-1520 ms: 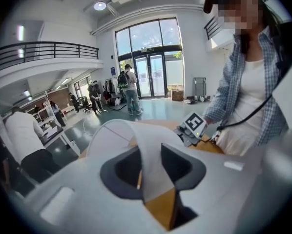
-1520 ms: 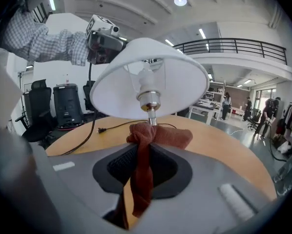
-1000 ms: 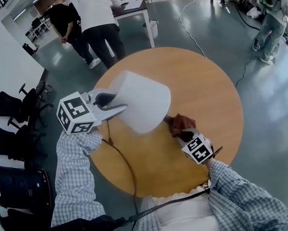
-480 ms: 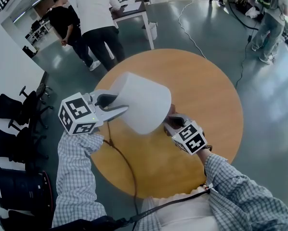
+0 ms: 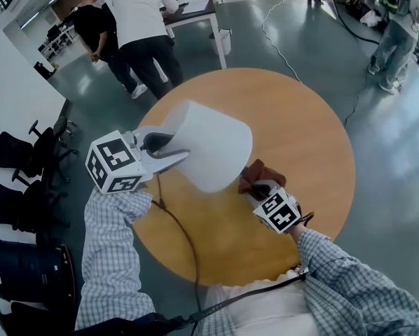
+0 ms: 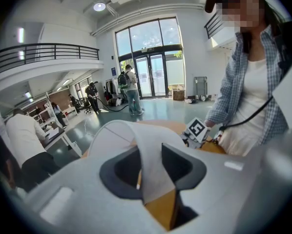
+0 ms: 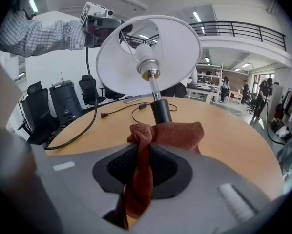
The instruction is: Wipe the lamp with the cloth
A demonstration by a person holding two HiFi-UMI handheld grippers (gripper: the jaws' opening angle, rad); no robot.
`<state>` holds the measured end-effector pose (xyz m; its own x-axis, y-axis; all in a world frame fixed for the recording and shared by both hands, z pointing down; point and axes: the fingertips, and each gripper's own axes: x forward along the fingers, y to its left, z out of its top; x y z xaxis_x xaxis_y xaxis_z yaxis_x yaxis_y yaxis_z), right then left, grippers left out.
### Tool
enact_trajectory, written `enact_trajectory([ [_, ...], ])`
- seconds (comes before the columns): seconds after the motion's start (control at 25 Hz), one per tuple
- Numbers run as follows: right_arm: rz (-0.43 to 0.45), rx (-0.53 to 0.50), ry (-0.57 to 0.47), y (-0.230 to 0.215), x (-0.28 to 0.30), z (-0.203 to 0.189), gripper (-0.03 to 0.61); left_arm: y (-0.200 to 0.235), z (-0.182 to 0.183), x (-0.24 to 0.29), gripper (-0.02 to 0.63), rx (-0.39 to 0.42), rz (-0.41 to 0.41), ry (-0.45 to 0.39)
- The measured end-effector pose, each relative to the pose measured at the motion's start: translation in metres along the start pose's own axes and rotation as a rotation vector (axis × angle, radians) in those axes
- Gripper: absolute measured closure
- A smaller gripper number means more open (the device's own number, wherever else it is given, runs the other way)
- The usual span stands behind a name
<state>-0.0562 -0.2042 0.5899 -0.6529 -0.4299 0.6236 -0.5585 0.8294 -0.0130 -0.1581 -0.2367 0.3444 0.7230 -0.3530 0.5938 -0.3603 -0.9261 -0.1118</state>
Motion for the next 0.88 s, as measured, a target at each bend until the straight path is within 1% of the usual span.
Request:
enact_trajectory([
  [0.12,-0.009,0.039,0.050,-0.003,-0.009,-0.033,0.509,-0.001,0.002,0.000,0.488,0.009,0.000,0.004],
  [0.2,-0.007,0.083,0.053,-0.004,-0.017,-0.042,0.509,-0.002,0.005,0.002,0.486,0.018,0.001,0.010],
  [0.32,-0.008,0.149,-0.005,-0.009,-0.039,-0.036,0.509,-0.003,0.011,0.007,0.485,0.041,-0.001,0.025],
  [0.52,-0.059,0.185,-0.059,-0.028,-0.086,-0.046,0.509,-0.014,0.025,0.019,0.485,0.115,-0.001,0.065],
  [0.64,-0.085,0.146,-0.049,-0.029,-0.111,-0.054,0.509,-0.025,0.040,0.028,0.482,0.174,0.004,0.086],
  [0.76,-0.108,0.052,0.007,-0.021,-0.124,-0.069,0.509,-0.034,0.048,0.036,0.480,0.262,0.007,0.119],
  [0.88,-0.102,-0.046,0.073,0.000,-0.128,-0.077,0.509,-0.048,0.054,0.043,0.480,0.333,0.007,0.160],
])
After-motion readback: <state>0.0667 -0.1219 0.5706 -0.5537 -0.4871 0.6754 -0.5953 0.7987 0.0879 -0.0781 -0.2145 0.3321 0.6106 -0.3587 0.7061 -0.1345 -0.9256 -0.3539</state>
